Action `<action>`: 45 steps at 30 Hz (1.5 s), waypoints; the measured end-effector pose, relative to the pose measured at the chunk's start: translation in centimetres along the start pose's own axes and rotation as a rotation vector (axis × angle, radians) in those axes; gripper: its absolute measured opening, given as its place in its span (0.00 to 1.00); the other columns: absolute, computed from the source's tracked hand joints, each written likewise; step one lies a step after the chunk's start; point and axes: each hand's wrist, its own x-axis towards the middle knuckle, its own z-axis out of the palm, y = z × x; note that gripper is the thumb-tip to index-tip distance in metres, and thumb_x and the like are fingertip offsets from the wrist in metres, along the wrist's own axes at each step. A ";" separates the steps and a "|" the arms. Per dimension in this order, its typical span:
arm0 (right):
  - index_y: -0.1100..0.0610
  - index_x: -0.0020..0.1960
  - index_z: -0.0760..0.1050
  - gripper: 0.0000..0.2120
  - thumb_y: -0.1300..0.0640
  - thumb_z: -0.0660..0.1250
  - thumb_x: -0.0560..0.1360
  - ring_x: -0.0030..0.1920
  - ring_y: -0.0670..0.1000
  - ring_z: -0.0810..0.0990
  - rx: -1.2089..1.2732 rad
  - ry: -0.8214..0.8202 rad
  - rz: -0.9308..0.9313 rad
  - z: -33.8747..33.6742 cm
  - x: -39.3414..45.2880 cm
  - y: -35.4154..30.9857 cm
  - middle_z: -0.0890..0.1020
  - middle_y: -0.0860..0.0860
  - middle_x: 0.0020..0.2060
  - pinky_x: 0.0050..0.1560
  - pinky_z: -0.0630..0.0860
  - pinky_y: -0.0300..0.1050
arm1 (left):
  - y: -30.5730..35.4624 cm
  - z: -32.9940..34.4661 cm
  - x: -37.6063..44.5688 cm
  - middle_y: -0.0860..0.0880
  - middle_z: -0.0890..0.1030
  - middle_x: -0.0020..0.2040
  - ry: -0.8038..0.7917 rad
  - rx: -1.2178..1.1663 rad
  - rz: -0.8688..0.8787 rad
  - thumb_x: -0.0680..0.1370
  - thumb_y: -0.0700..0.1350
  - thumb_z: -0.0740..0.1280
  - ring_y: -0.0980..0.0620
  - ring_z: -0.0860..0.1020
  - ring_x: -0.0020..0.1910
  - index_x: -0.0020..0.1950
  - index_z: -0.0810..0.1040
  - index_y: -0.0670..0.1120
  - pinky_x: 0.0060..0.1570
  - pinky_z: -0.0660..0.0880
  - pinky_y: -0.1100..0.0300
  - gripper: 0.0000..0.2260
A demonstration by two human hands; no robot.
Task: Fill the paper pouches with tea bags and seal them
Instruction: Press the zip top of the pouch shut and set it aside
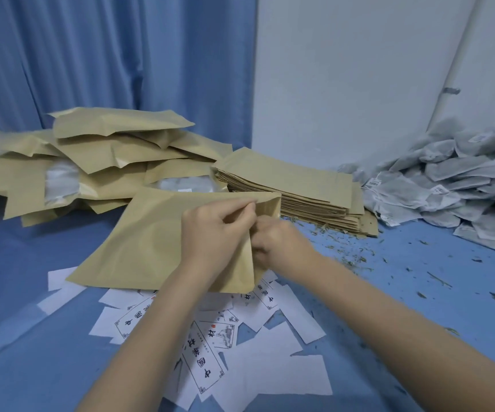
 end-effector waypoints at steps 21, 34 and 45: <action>0.55 0.46 0.76 0.20 0.39 0.61 0.68 0.38 0.48 0.74 -0.159 -0.490 0.646 -24.9 4.5 3.7 0.77 0.50 0.39 0.39 0.70 0.44 | 14.4 -1.4 7.2 0.72 0.72 0.61 -0.640 -0.196 0.185 0.60 0.66 0.74 0.76 0.67 0.59 0.65 0.67 0.70 0.52 0.67 0.77 0.35; 0.62 0.34 0.73 0.36 0.27 0.61 0.60 0.29 0.47 0.63 -0.110 -0.130 0.614 -34.2 -3.0 5.1 0.65 0.49 0.27 0.33 0.57 0.43 | 17.2 3.9 8.8 0.55 0.84 0.37 -0.315 -0.667 -0.130 0.75 0.47 0.70 0.58 0.82 0.36 0.42 0.82 0.47 0.35 0.76 0.68 0.05; 0.43 0.51 0.70 0.29 0.40 0.78 0.55 0.42 0.36 0.71 -0.222 -0.195 0.683 -32.6 -4.2 8.2 0.74 0.39 0.45 0.38 0.67 0.34 | 16.0 7.5 6.3 0.46 0.85 0.46 -0.475 -0.954 -0.446 0.69 0.48 0.71 0.50 0.84 0.44 0.47 0.82 0.44 0.37 0.79 0.62 0.11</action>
